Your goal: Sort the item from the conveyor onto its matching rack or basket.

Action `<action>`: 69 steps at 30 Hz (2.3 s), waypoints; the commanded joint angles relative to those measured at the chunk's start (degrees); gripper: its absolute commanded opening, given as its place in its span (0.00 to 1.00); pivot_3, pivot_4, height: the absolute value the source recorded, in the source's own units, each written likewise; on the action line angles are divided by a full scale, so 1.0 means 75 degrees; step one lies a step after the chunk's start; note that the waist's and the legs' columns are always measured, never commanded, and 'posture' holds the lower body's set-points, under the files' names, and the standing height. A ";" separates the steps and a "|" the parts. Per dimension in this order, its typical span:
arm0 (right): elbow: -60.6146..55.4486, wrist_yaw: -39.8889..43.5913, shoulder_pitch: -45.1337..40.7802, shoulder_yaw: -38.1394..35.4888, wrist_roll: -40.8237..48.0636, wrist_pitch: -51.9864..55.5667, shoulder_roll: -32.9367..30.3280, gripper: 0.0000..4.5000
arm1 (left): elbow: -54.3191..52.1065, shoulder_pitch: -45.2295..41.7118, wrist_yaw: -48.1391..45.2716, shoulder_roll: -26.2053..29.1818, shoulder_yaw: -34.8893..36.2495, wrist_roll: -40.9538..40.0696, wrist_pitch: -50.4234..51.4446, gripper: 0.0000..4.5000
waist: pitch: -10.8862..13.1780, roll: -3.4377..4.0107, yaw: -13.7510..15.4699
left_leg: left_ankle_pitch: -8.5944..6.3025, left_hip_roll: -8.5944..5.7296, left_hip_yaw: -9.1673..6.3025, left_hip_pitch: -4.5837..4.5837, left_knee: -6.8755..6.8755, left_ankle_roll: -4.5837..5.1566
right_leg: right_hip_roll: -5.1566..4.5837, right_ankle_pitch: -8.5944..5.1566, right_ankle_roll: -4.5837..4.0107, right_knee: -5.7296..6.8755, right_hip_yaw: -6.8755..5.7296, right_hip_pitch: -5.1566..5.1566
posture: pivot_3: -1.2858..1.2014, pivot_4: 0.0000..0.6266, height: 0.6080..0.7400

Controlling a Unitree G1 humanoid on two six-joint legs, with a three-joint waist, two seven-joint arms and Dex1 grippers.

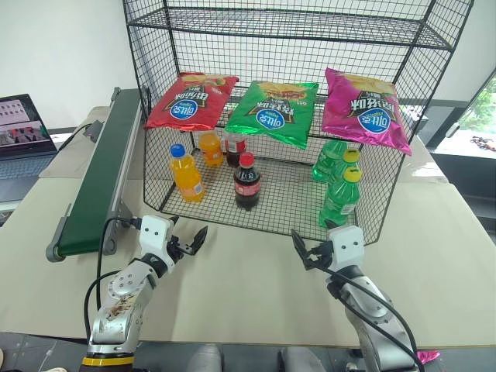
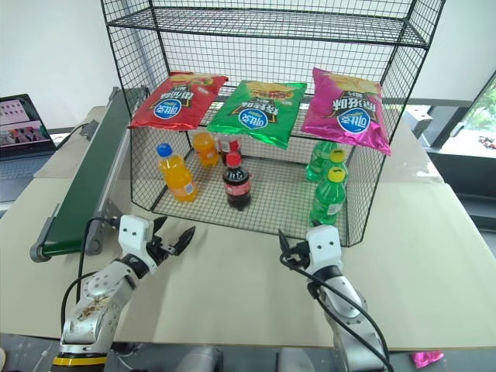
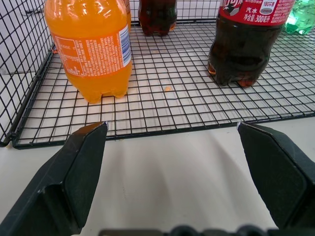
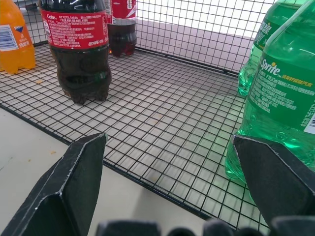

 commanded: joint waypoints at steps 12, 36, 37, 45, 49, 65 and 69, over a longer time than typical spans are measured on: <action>-0.0382 0.0110 -0.0141 0.0062 0.0023 0.0030 -0.0060 1.00 | -0.0390 0.0144 0.0748 0.0008 -0.0009 0.0597 -0.0060 0.99 | -0.0001 0.0001 0.0003 | 0.0000 -0.0001 -0.0001 0.0000 0.0000 0.0000 | 0.0000 0.0000 0.0000 0.0000 0.0000 0.0000 | 0.52 0.24 0.98; -0.0249 0.0026 -0.0205 0.0151 -0.0038 0.0026 0.0026 1.00 | -0.0168 -0.0132 0.0415 0.0092 0.0099 0.0412 0.0025 0.99 | -0.0002 0.0001 0.0001 | 0.0000 -0.0001 -0.0001 0.0000 0.0001 0.0000 | 0.0000 0.0001 -0.0002 0.0001 0.0000 0.0000 | 0.52 0.24 0.98; -0.0219 0.0025 -0.0204 0.0155 -0.0039 -0.0006 0.0028 1.00 | -0.0160 -0.0133 0.0404 0.0095 0.0101 0.0416 0.0021 0.99 | -0.0001 0.0001 0.0001 | 0.0000 -0.0001 -0.0001 0.0000 0.0000 0.0000 | 0.0000 0.0001 -0.0002 0.0002 0.0000 0.0000 | 0.52 0.24 0.98; -0.0039 0.0036 -0.0223 0.0147 -0.0040 -0.0208 0.0021 1.00 | -0.0144 -0.0192 0.0372 0.0072 0.0082 0.0412 -0.0004 0.99 | -0.0002 0.0001 0.0001 | 0.0000 -0.0001 -0.0001 0.0000 0.0001 0.0000 | 0.0000 0.0001 -0.0002 0.0002 0.0000 0.0000 | 0.52 0.24 0.98; 0.0052 0.0044 -0.0284 0.0154 -0.0046 -0.0261 0.0017 1.00 | -0.0069 -0.0261 0.0432 0.0052 0.0082 0.0477 -0.0049 0.99 | -0.0002 0.0001 0.0003 | 0.0000 -0.0001 -0.0001 0.0000 0.0000 0.0000 | 0.0000 0.0001 -0.0002 0.0001 0.0000 0.0000 | 0.52 0.24 0.98; -0.0053 0.0074 -0.0355 0.0214 -0.0084 -0.0152 0.0001 1.00 | -0.0095 -0.0431 0.0525 -0.0104 -0.0003 0.0480 0.0007 0.99 | -0.0002 0.0001 0.0003 | 0.0000 -0.0001 -0.0001 0.0000 0.0001 0.0000 | 0.0000 0.0004 -0.0006 0.0003 0.0000 0.0000 | 0.52 0.24 0.98; -0.0116 0.0216 -0.0393 0.0160 0.0015 -0.0093 -0.0081 1.00 | -0.0227 -0.0283 0.0272 0.0073 0.0247 0.0260 -0.0032 0.99 | -0.0002 0.0001 -0.0006 | 0.0000 -0.0001 -0.0001 0.0000 0.0000 0.0000 | 0.0001 0.0003 -0.0005 0.0003 0.0000 0.0000 | 0.52 0.24 0.98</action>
